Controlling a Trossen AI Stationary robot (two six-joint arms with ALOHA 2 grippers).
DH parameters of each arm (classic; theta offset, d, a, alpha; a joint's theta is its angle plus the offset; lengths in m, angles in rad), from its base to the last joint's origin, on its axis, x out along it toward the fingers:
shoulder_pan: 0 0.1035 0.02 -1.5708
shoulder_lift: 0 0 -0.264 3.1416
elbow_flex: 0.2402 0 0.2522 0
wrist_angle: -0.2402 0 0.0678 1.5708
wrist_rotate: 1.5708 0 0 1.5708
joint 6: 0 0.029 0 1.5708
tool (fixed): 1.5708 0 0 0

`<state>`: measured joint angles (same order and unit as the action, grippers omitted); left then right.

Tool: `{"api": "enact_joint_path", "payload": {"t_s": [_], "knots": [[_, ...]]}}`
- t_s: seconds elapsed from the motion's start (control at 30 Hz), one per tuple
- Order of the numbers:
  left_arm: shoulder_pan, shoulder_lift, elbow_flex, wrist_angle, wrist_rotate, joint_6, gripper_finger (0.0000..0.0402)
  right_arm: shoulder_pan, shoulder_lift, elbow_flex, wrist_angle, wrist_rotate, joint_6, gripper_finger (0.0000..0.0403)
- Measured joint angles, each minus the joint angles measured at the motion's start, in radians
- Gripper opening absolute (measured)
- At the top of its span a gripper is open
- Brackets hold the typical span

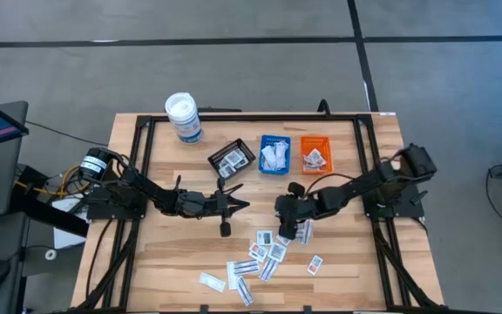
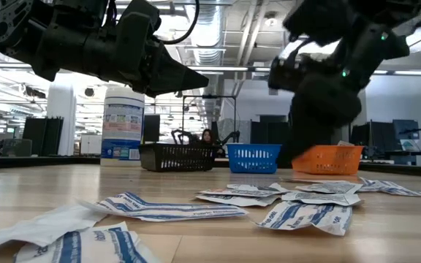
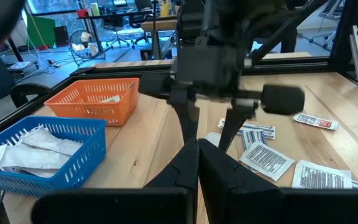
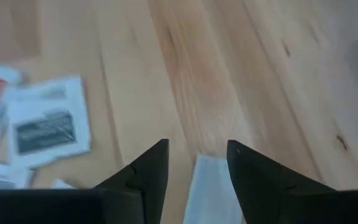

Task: Pick & Place First Aid Supplies
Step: Put the blue bandage into the blue bin

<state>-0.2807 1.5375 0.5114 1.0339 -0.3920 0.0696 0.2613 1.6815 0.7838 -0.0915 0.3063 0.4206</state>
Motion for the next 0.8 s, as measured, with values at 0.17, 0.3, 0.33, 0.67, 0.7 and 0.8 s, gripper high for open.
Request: {"api": "enact_joint_path", "payload": {"t_s": [0.17, 0.3, 0.33, 0.67, 0.7, 0.8], "knots": [[0.0, 0.0, 0.0, -0.002, 0.0, 0.0, 0.001, 0.0, 0.074, 0.048, -0.086, 0.051, 0.001, 0.0156], [0.0, 0.0, -0.001, -0.007, 0.0, 0.0, 0.001, 0.0, 0.101, 0.068, -0.124, 0.07, 0.059, 0.0156], [0.0, 0.0, -0.001, -0.008, 0.0, 0.0, 0.001, 0.0, 0.105, 0.068, -0.124, 0.07, 0.06, 0.0156], [0.0, 0.0, -0.001, -0.008, 0.0, 0.0, 0.001, -0.023, 0.119, 0.069, -0.139, 0.008, 0.162, 0.005], [0.0, 0.0, -0.001, -0.008, 0.0, 0.0, 0.001, -0.023, 0.119, 0.069, -0.137, 0.008, 0.162, 0.0031], [0.0, 0.0, -0.001, -0.008, 0.0, 0.0, 0.001, -0.023, 0.12, 0.07, -0.122, 0.008, 0.164, 0.0008]]}}
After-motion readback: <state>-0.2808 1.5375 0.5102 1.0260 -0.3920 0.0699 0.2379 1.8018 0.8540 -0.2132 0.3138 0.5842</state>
